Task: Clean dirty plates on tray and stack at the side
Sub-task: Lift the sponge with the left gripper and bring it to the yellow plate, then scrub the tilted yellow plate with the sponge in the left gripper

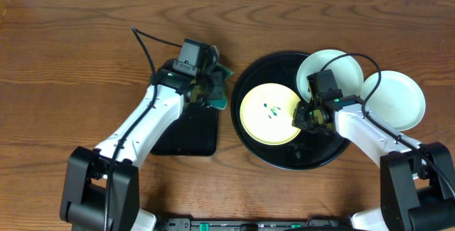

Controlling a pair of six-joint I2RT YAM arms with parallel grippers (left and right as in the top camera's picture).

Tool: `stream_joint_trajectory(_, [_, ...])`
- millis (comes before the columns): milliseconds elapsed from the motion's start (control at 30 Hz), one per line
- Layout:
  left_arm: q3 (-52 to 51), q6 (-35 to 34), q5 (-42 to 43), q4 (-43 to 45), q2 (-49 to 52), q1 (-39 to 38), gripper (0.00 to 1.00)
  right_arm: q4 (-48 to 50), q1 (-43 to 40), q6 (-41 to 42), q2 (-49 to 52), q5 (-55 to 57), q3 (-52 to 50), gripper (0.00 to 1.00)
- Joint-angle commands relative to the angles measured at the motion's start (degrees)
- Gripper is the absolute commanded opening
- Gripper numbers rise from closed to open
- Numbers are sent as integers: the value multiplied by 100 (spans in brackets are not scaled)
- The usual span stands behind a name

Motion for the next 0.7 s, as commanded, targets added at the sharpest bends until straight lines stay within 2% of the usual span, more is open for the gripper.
stream_joint_trajectory(0, [131, -321, 437, 343, -35, -313, 8, -7, 52, 4, 157, -11, -168, 1])
stream_joint_trajectory(100, [125, -595, 428, 990, 44, -739, 7, -7, 52, 4, 157, -11, -168, 1])
stream_joint_trajectory(667, [125, -782, 422, 2603, 1530, -1899, 7, -9, 52, 4, 157, -72, -168, 1])
